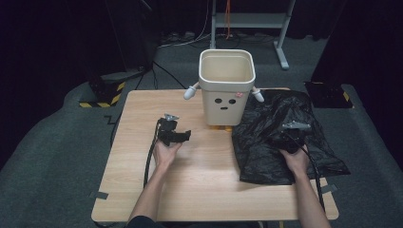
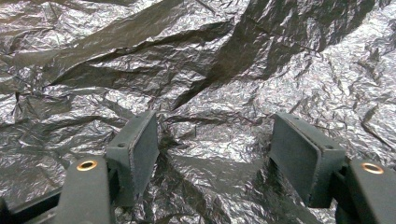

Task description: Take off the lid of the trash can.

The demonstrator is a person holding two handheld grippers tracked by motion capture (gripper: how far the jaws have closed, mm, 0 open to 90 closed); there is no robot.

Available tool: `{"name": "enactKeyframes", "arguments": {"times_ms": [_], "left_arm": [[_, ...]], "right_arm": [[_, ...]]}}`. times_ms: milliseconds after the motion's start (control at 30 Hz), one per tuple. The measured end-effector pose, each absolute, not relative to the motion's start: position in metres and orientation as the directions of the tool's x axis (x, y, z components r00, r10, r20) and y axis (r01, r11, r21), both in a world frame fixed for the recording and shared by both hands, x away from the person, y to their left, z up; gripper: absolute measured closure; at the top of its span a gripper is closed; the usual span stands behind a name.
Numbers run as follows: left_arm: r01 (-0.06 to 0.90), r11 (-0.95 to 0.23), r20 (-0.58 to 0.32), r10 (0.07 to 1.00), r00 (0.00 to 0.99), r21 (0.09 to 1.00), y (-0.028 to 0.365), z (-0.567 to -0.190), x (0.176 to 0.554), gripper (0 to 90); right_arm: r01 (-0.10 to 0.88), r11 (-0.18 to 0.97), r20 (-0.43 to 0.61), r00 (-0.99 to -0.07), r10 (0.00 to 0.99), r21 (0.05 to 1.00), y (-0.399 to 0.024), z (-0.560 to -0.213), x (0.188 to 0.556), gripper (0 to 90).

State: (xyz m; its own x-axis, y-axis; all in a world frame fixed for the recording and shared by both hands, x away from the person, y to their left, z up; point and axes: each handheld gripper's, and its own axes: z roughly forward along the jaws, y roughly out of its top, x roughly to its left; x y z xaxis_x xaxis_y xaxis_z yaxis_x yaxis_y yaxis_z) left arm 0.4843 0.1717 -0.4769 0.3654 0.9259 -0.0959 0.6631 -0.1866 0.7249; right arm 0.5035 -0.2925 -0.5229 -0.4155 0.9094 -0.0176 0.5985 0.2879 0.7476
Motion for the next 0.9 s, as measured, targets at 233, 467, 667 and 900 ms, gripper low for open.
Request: {"name": "enactKeyframes", "arguments": {"times_ms": [233,467,667,900], "left_arm": [[0.658,-0.178,-0.126,0.914,0.387,0.732,0.177,-0.468,0.48,25.1],[0.63,-0.199,-0.103,0.907,0.409,0.751,0.173,-0.455,0.482,28.5],[0.589,-0.195,-0.093,0.902,0.422,0.785,0.172,-0.441,0.483,31.5],[0.595,-0.173,-0.121,0.899,0.422,0.785,0.177,-0.428,0.486,31.3]], "right_arm": [[0.599,0.287,-0.017,-0.415,0.91,0.747,-0.292,-0.523,0.503,32.0],[0.598,0.288,-0.018,-0.416,0.909,0.748,-0.292,-0.523,0.503,32.0],[0.598,0.288,-0.017,-0.416,0.909,0.748,-0.292,-0.523,0.504,32.0],[0.598,0.288,-0.017,-0.417,0.909,0.748,-0.292,-0.523,0.504,32.0]]}}
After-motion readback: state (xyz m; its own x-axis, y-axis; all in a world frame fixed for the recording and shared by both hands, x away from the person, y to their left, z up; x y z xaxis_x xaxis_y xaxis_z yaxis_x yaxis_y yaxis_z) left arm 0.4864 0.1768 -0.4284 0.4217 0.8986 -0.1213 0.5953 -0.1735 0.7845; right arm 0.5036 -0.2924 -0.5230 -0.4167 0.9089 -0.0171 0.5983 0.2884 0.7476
